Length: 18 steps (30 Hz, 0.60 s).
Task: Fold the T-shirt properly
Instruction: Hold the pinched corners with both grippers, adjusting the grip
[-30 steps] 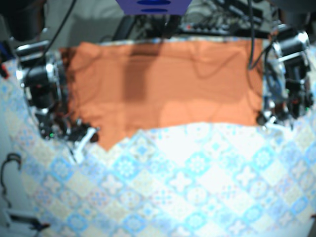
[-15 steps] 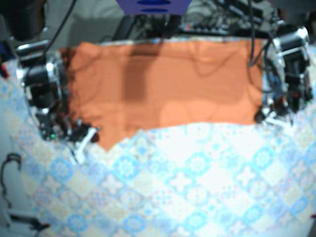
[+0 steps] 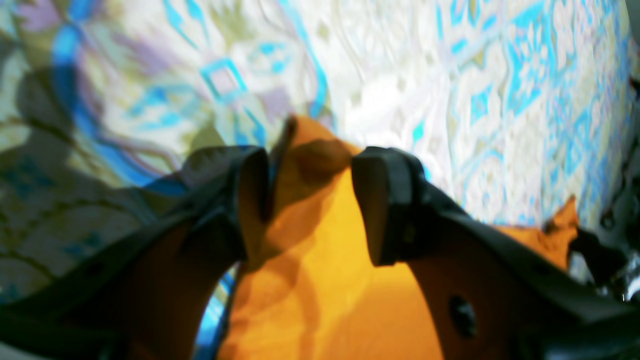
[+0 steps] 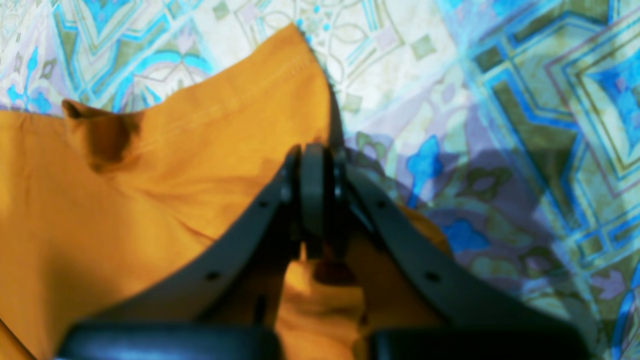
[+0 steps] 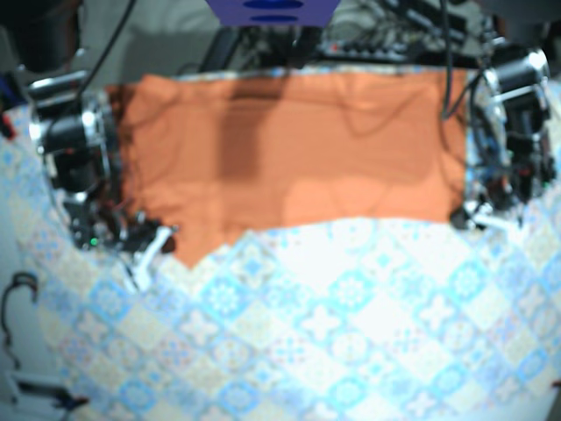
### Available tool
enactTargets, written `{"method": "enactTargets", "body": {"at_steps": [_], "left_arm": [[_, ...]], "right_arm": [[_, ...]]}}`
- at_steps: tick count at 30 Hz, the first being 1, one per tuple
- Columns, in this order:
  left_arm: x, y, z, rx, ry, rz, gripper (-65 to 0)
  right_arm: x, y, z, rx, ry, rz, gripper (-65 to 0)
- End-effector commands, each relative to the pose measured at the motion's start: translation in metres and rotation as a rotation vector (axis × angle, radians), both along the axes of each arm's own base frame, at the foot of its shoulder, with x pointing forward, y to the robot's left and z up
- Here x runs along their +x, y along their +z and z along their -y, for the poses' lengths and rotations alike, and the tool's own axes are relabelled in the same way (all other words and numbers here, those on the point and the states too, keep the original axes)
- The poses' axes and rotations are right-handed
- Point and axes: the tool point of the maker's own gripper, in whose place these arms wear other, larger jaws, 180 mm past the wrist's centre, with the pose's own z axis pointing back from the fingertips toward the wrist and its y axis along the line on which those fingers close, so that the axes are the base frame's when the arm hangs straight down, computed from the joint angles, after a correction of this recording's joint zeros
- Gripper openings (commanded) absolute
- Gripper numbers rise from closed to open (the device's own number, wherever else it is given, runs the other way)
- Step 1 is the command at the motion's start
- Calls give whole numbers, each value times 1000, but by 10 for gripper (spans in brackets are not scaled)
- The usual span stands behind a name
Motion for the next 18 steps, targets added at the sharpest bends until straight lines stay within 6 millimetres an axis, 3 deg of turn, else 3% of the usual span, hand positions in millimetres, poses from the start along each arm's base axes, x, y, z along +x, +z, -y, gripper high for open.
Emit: {"method": "enactTargets", "body": {"at_steps": [1,10,18], "left_arm": [[0,8,-24,52,37,-14,-335],[-2,6,-35,120,32,-36,-335],[1,-11,-8,135,-8,-47,-335]], "right_arm": [[-1,0,1,-25,34,-20,-648],[-1,1,1,-25,33,-18,-648],[-1,1,1,-25,33,-18,-648]]}}
